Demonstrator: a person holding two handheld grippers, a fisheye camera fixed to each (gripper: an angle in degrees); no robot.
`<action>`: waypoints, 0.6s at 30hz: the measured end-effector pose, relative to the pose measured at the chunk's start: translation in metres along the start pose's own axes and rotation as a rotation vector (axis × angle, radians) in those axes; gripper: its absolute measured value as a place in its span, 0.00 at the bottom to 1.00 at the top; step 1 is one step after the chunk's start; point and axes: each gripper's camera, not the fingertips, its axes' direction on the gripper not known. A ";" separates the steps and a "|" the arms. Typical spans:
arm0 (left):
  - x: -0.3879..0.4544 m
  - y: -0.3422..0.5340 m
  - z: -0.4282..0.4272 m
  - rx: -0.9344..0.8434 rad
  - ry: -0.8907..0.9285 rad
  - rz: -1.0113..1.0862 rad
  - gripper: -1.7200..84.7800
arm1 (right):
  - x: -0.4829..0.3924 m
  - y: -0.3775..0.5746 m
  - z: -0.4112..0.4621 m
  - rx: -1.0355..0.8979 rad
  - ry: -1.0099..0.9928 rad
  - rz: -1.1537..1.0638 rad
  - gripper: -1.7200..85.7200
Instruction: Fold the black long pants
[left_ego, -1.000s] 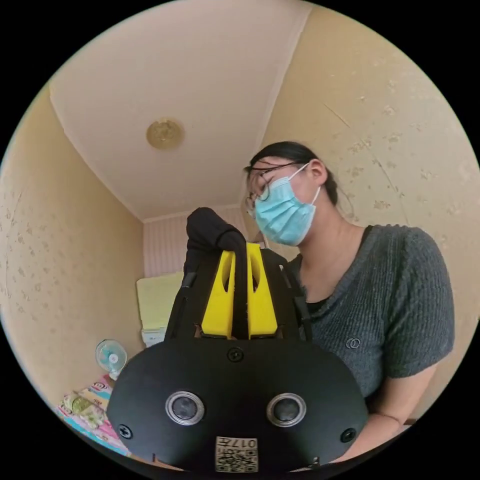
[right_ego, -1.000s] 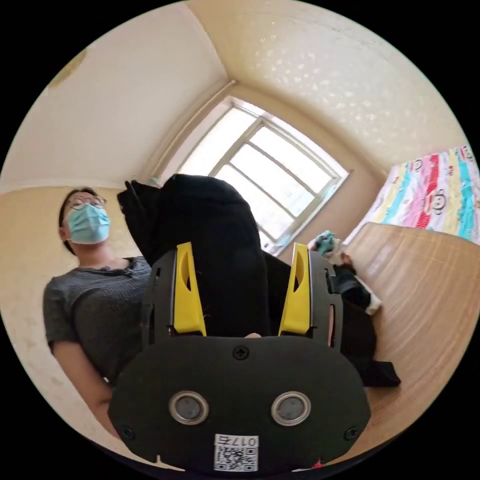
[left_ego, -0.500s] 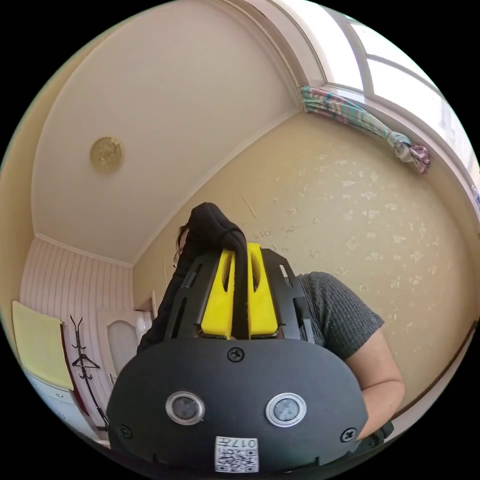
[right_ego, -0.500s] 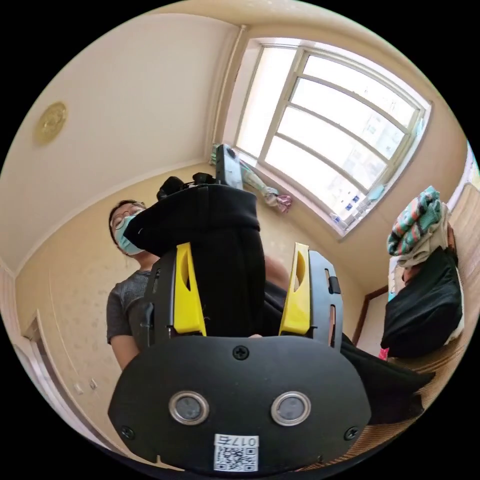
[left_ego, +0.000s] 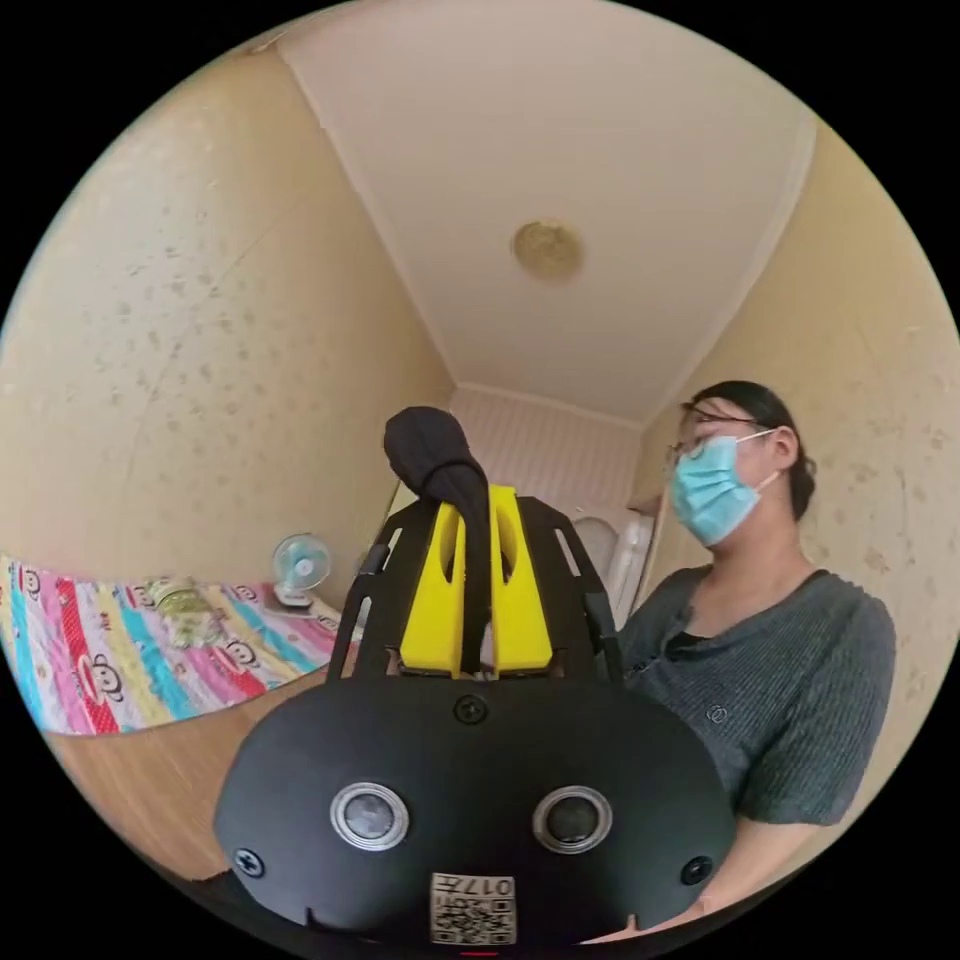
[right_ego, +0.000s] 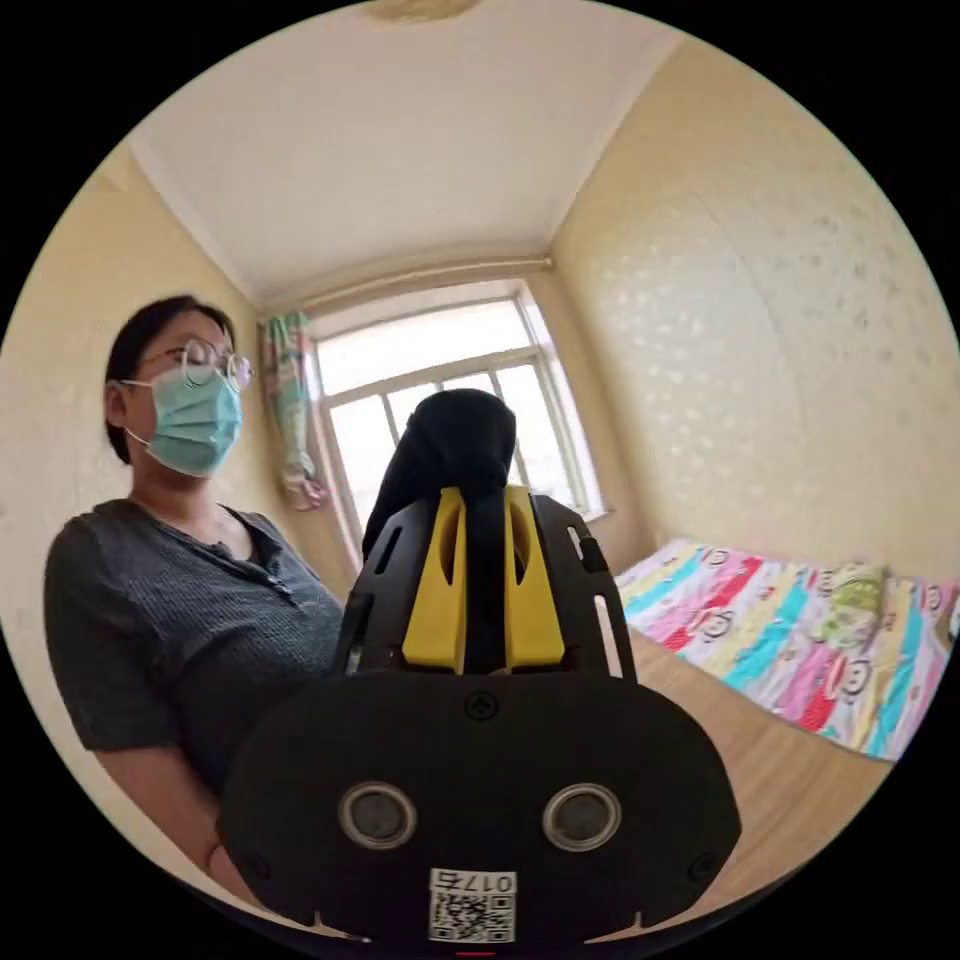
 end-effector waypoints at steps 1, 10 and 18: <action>0.003 -0.010 0.009 0.039 -0.013 0.010 0.06 | -0.028 -0.021 -0.001 -0.001 0.076 -0.058 0.08; 0.099 -0.131 0.035 0.168 -0.044 0.391 0.06 | -0.195 -0.144 -0.036 0.094 0.413 -0.182 0.09; 0.126 -0.139 0.036 0.308 -0.081 0.455 0.06 | -0.296 -0.161 -0.064 0.195 0.590 -0.307 0.11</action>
